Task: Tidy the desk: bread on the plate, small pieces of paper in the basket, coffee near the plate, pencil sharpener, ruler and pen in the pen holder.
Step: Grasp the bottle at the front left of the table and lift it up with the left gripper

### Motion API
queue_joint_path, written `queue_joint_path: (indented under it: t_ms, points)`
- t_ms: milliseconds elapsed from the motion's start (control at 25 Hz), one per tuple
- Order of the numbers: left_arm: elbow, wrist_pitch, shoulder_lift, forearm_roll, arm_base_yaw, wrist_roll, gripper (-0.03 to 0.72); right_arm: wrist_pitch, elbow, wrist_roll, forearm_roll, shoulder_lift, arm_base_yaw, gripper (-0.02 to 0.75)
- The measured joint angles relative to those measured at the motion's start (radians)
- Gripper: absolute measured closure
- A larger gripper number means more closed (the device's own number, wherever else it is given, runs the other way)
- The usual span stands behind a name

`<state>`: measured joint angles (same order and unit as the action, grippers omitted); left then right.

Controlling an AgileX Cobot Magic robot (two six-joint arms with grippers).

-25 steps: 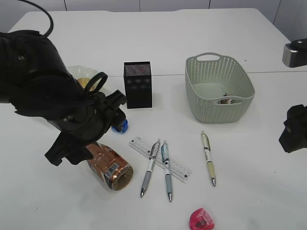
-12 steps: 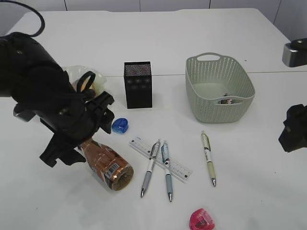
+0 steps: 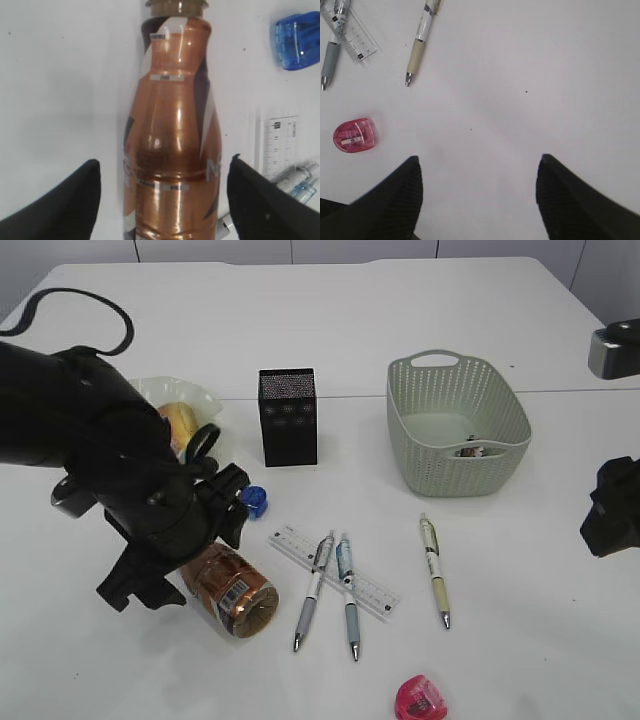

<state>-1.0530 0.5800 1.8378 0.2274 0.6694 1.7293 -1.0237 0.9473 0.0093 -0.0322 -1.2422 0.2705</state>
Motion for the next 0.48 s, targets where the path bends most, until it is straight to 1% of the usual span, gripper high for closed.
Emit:
queue_joint_path:
  t_ms: [480]
  points:
    - [-0.002, -0.073, 0.082, 0.000, 0.000, -0.020, 0.113, 0.000, 0.000, 0.000, 0.000, 0.000, 0.000, 0.221]
